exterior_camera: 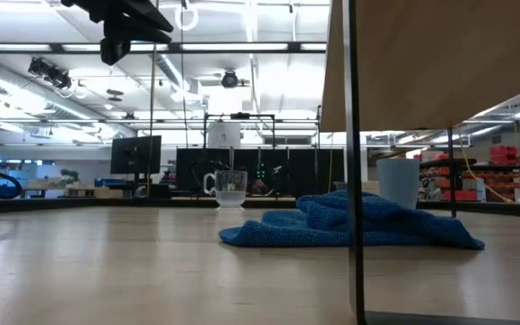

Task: Stack small to large cups/mugs on shelf
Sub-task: Move the shelf to the middle of the table

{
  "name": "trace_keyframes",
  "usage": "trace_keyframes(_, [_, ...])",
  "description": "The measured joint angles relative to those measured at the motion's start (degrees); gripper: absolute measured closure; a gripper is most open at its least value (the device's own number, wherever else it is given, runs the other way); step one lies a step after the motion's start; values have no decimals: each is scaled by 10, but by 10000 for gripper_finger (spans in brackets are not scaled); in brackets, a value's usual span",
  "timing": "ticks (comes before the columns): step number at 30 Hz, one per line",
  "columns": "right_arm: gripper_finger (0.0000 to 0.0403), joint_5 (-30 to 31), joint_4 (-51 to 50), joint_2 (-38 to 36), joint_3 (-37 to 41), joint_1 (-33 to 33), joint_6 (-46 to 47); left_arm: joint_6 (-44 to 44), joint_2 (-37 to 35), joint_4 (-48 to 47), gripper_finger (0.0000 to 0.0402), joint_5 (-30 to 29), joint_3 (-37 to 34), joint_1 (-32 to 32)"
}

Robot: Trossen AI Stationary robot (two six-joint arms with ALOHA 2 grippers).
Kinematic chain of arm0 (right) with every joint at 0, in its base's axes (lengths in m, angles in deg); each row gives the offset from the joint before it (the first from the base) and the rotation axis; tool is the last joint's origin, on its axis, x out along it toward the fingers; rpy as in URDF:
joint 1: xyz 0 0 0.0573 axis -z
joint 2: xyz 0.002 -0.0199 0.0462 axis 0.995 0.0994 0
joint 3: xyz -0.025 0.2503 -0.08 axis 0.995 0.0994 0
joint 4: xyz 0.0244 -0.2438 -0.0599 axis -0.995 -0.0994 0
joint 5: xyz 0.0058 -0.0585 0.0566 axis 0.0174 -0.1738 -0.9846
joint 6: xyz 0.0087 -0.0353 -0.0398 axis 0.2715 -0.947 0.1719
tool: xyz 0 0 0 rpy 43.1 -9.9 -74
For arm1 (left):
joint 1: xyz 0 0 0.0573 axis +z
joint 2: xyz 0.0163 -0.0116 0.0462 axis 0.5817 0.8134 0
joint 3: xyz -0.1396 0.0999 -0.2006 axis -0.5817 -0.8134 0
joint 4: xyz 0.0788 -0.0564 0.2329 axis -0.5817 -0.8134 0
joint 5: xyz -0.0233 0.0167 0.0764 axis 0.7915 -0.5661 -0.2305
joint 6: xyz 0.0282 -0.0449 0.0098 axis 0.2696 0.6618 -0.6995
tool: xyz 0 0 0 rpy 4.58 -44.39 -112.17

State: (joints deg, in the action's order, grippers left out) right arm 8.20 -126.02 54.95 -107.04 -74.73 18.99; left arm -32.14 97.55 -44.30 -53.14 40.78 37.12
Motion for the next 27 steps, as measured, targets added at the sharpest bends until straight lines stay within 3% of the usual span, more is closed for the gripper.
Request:
trace_keyframes(4, [369, -26, 39, 0, 68, 0, -3, 10, 18, 1, 310, 0, 0, -3])
trace_keyframes(10, [369, -70, 174, 2, 155, -27, 7, 14, 48, 9, 310, 0, 0, -3])
trace_keyframes(18, [369, -3, 206, 11, 191, -82, 81, 11, 95, 42, 317, 0, 0, -2])
trace_keyframes(27, [369, 34, 228, 68, 192, -91, 96, 12, 144, 77, 313, 0, 0, -2])
